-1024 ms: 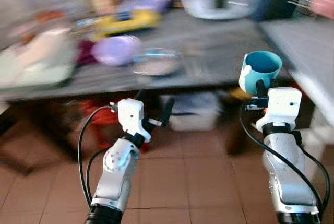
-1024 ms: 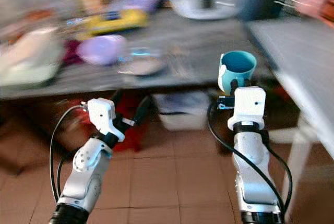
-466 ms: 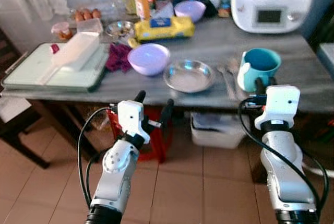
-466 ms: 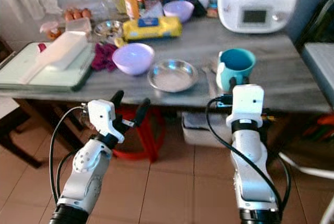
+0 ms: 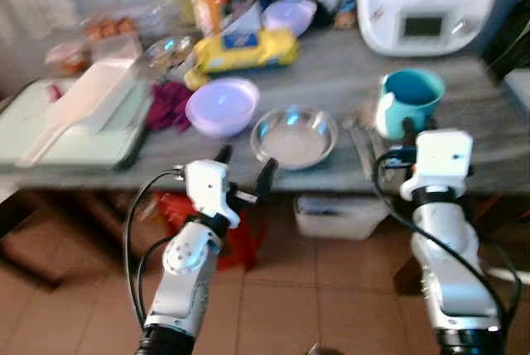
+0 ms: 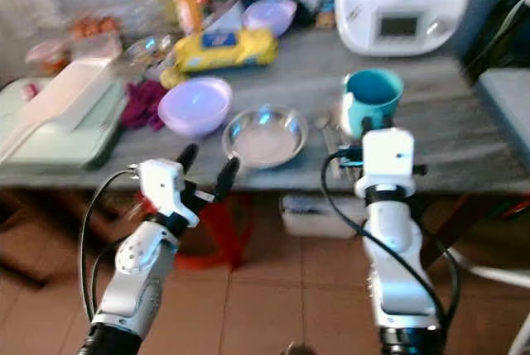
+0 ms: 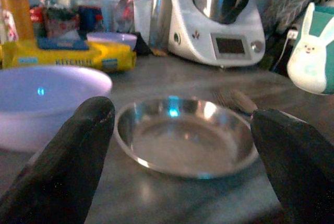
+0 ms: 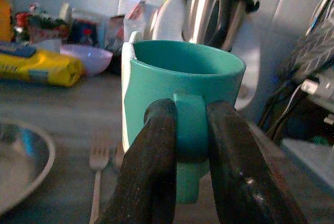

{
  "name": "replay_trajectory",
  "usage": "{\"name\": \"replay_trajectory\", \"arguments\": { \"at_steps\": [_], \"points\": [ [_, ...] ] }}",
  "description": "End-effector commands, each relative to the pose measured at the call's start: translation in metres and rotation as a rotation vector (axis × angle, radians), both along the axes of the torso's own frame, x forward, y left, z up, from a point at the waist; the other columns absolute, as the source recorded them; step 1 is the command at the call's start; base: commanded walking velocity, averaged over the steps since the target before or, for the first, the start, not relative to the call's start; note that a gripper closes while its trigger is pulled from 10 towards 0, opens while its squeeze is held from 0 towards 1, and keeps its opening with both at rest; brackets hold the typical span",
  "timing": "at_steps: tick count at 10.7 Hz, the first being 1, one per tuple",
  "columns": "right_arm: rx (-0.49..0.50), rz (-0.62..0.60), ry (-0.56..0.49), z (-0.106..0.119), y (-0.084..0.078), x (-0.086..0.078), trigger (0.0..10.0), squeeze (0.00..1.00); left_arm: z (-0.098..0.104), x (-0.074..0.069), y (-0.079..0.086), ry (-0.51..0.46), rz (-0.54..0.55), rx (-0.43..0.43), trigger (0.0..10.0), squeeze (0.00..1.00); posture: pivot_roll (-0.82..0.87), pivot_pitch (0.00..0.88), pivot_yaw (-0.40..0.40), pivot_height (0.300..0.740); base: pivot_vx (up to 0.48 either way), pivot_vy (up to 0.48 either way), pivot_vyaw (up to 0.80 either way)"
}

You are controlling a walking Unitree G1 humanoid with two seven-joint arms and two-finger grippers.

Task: Setting the table

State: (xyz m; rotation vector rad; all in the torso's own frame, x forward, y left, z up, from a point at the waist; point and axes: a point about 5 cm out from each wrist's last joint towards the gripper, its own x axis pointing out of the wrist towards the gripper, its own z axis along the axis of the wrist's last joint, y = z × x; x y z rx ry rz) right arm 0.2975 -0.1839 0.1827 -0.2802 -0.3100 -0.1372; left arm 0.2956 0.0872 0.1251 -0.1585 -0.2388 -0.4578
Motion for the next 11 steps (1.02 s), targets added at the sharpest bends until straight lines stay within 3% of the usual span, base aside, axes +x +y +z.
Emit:
{"name": "replay_trajectory", "arguments": {
  "at_steps": [1,6,7,10,11],
  "points": [
    [-0.005,0.027,-0.056,0.010,0.010,0.000,10.0,0.00,-0.001,0.001,0.010,0.000,0.028,0.015,10.0,0.00,-0.15,0.106,0.065,0.740,0.304,0.000,0.00],
    [-0.025,0.021,-0.072,0.014,0.009,0.001,10.0,0.00,-0.001,0.000,0.009,0.001,0.021,0.016,10.0,0.00,-0.16,0.105,0.062,0.740,0.284,0.000,0.00],
    [-0.036,0.022,-0.081,0.016,0.009,0.001,10.0,0.00,0.001,-0.002,0.010,-0.012,0.017,-0.009,10.0,0.00,-0.16,0.112,0.062,0.740,0.000,0.000,0.00],
    [-0.048,0.016,-0.084,0.018,0.004,0.002,10.0,0.00,0.005,-0.012,0.016,-0.050,-0.003,0.023,10.0,0.00,-0.15,0.125,0.059,0.740,0.000,0.000,0.00],
    [-0.059,0.036,-0.081,0.021,0.001,0.006,10.0,0.00,0.000,-0.021,0.021,-0.049,-0.060,0.072,10.0,0.00,-0.15,0.131,0.059,0.740,0.000,0.000,0.00]
  ]
}}
